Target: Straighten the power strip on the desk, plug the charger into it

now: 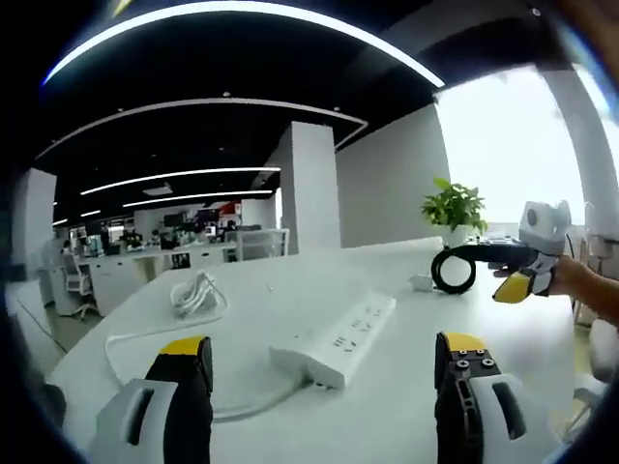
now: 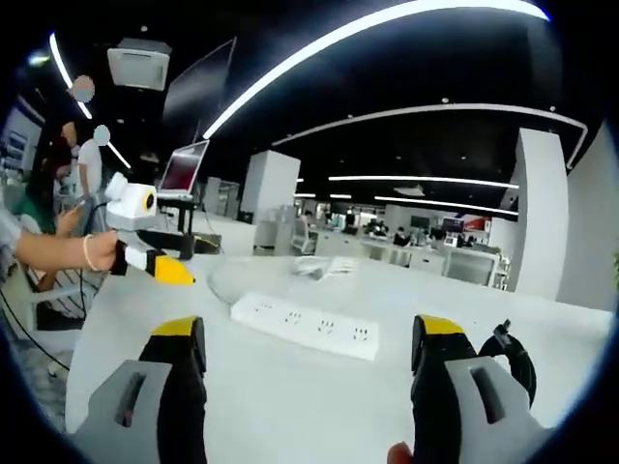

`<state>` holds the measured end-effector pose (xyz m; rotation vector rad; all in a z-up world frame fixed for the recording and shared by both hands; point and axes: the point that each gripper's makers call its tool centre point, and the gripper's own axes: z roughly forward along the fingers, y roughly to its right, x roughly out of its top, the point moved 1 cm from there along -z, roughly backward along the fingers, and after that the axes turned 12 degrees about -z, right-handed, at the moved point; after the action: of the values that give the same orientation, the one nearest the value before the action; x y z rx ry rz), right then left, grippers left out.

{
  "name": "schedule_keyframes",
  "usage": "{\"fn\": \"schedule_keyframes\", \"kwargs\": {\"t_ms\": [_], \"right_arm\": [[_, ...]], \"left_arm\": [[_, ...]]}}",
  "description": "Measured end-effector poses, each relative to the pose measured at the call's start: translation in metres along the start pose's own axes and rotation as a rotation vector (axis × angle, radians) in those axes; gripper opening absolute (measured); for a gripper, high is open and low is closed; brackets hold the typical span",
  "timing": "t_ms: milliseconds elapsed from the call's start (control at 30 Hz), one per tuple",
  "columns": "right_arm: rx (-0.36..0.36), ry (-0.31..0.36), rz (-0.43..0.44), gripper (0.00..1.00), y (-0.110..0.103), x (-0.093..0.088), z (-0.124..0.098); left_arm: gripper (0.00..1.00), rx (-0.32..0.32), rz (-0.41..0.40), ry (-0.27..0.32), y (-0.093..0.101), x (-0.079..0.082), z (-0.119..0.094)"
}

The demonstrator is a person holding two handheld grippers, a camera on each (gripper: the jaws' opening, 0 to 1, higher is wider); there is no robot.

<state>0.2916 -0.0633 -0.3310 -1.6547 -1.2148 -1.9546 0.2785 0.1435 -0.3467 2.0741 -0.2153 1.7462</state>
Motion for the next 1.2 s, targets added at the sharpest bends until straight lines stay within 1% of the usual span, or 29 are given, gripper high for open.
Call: {"fn": "schedule_keyframes", "kwargs": {"t_ms": [167,267,400,433,500,567,633,700,800,867,933,1000,1033,1100,1200], "right_arm": [[-0.030,-0.012,-0.007,0.87,0.011,-0.006,0.005],[-0.036,-0.014,-0.014,0.87,0.016,-0.011,0.009],[-0.056,-0.012,0.016,0.87,0.027,-0.019,0.017],[-0.063,-0.011,0.016,0.87,0.028,-0.021,0.019],[-0.060,-0.011,-0.013,0.87,0.030,-0.023,0.023],[-0.036,-0.014,-0.029,0.86,0.028,-0.025,0.026],[-0.037,-0.007,-0.018,0.86,0.031,-0.026,0.030],[-0.038,0.010,-0.001,0.85,0.035,-0.026,0.035],[-0.030,-0.004,0.004,0.85,0.039,-0.030,0.042],[-0.031,-0.028,0.031,0.85,0.044,-0.036,0.047],[-0.034,-0.032,0.044,0.84,0.049,-0.039,0.052],[-0.019,-0.047,0.058,0.81,0.051,-0.044,0.056],[-0.017,-0.052,0.059,0.80,0.049,-0.045,0.057],[-0.013,-0.054,0.058,0.80,0.051,-0.050,0.061],[-0.003,-0.055,0.062,0.80,0.047,-0.058,0.066]], "left_arm": [[0.98,-0.003,0.000,0.003,0.001,0.002,0.006],[0.98,-0.003,0.001,-0.005,0.001,-0.002,0.009],[0.98,0.011,0.011,-0.003,-0.002,-0.006,0.015],[0.99,0.016,0.012,0.008,-0.003,-0.005,0.016],[0.99,0.018,0.010,0.035,-0.005,-0.002,0.018],[0.99,0.029,0.013,0.042,-0.007,-0.001,0.022],[0.99,0.041,0.026,0.040,-0.010,-0.001,0.026],[0.99,0.054,0.037,0.026,-0.013,-0.004,0.031],[0.99,0.058,0.036,0.015,-0.015,-0.007,0.037],[0.99,0.057,0.032,0.000,-0.018,-0.011,0.042],[0.99,0.055,0.024,-0.024,-0.018,-0.016,0.046],[0.99,0.045,0.024,-0.037,-0.018,-0.021,0.049],[0.99,0.027,0.032,-0.036,-0.016,-0.023,0.050],[0.99,0.015,0.024,-0.037,-0.016,-0.026,0.053],[0.99,-0.003,0.013,-0.016,-0.013,-0.025,0.056]]}}
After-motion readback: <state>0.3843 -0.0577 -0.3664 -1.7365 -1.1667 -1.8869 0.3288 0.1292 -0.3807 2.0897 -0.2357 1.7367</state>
